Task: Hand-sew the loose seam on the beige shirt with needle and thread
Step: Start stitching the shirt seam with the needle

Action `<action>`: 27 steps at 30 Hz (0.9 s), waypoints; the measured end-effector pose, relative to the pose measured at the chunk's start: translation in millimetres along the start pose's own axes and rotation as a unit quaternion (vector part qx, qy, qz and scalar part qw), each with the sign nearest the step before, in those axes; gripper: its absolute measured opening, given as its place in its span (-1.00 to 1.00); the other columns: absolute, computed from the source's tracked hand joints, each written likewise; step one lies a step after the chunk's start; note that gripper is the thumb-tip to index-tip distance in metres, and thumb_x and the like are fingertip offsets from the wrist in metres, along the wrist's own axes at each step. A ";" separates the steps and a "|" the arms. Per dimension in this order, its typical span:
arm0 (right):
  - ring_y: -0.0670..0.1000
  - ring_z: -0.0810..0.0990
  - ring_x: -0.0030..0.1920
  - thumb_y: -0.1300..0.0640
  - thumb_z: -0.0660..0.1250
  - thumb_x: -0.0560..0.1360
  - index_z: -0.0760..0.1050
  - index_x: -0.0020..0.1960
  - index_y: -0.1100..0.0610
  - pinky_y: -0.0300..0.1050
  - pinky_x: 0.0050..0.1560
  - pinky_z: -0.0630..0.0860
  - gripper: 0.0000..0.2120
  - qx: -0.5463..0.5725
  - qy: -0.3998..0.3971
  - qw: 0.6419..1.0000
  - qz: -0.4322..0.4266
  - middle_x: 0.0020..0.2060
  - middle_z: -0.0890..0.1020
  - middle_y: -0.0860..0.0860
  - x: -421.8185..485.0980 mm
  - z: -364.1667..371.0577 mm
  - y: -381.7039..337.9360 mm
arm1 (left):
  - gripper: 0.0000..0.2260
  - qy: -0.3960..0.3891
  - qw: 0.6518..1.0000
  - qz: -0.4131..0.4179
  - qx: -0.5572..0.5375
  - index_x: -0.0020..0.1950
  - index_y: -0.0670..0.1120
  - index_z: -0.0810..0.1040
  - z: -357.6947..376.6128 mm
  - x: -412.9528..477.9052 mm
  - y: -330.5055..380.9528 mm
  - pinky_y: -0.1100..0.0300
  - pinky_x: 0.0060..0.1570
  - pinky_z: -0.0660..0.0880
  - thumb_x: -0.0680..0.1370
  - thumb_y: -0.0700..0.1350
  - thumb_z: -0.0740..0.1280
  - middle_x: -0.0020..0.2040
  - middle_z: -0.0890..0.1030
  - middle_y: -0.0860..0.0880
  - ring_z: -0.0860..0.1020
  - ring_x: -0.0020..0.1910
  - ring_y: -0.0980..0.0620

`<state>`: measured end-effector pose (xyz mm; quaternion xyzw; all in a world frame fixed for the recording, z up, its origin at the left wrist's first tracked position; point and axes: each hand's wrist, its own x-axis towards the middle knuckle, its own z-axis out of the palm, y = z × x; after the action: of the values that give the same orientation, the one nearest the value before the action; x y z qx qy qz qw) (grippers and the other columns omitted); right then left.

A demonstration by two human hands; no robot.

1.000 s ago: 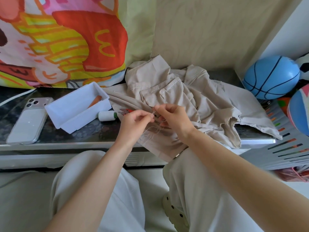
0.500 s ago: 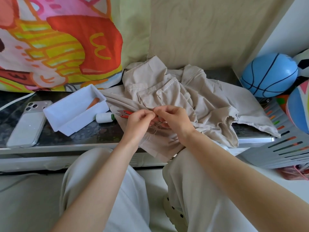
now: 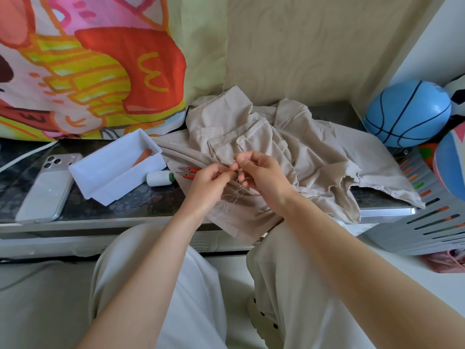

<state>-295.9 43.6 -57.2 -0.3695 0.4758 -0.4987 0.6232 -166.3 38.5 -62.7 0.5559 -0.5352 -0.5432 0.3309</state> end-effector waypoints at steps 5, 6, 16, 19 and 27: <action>-0.15 0.55 -0.44 0.27 0.22 0.58 0.50 -0.05 0.21 -0.32 -0.32 0.57 -0.90 -0.048 -0.009 0.998 0.025 -0.38 0.59 0.00 0.3 -2.4 5.5 | -0.78 0.004 1.000 -0.002 -0.005 -0.30 -0.08 0.44 -9.9 -0.9 2.1 0.36 -0.51 0.18 0.56 -0.21 0.23 -0.43 0.31 0.06 0.23 -0.53 0.18; -0.15 0.56 -0.44 0.28 0.23 0.58 0.50 -0.06 0.21 -0.32 -0.32 0.57 -0.91 -0.058 -0.009 0.998 0.031 -0.38 0.59 0.01 0.1 -2.7 6.2 | -0.78 0.002 1.000 0.000 -0.010 -0.30 -0.09 0.44 -10.7 -0.9 2.5 0.36 -0.50 0.18 0.55 -0.22 0.23 -0.40 0.31 0.04 0.24 -0.52 0.18; -0.14 0.59 -0.44 0.33 0.29 0.53 0.54 -0.13 0.26 -0.32 -0.36 0.57 -0.91 -0.105 -0.051 0.991 0.065 -0.36 0.60 0.09 -8.4 -2.7 6.5 | -0.90 0.006 0.996 0.087 0.035 -0.18 -0.10 0.59 -16.2 -4.7 1.4 0.46 -0.23 0.35 0.53 -0.17 0.33 -0.31 0.52 0.05 0.45 -0.30 0.25; -0.15 0.59 -0.43 0.32 0.30 0.53 0.55 -0.15 0.24 -0.34 -0.36 0.56 -0.90 -0.111 -0.062 0.989 0.069 -0.38 0.61 0.05 -9.6 -3.9 5.5 | -0.91 -0.007 0.992 0.109 0.058 -0.11 -0.16 0.60 -18.8 -3.0 -1.4 0.42 -0.21 0.35 0.53 -0.15 0.35 -0.25 0.46 -0.10 0.40 -0.25 0.13; -0.18 0.55 -0.38 0.29 0.29 0.54 0.59 -0.11 0.20 -0.36 -0.29 0.55 -0.88 -0.124 -0.118 0.984 0.054 -0.34 0.60 -0.02 -15.1 -2.2 3.8 | -0.92 -0.016 0.992 0.120 0.040 -0.11 -0.17 0.56 -19.7 -2.5 1.3 0.37 -0.19 0.43 0.56 -0.20 0.30 -0.34 0.51 -0.01 0.47 -0.34 0.17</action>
<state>-297.7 59.2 -58.0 -0.4735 0.4761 -0.3542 0.6508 -147.3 36.3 -57.1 0.4916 -0.6243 -0.4872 0.3623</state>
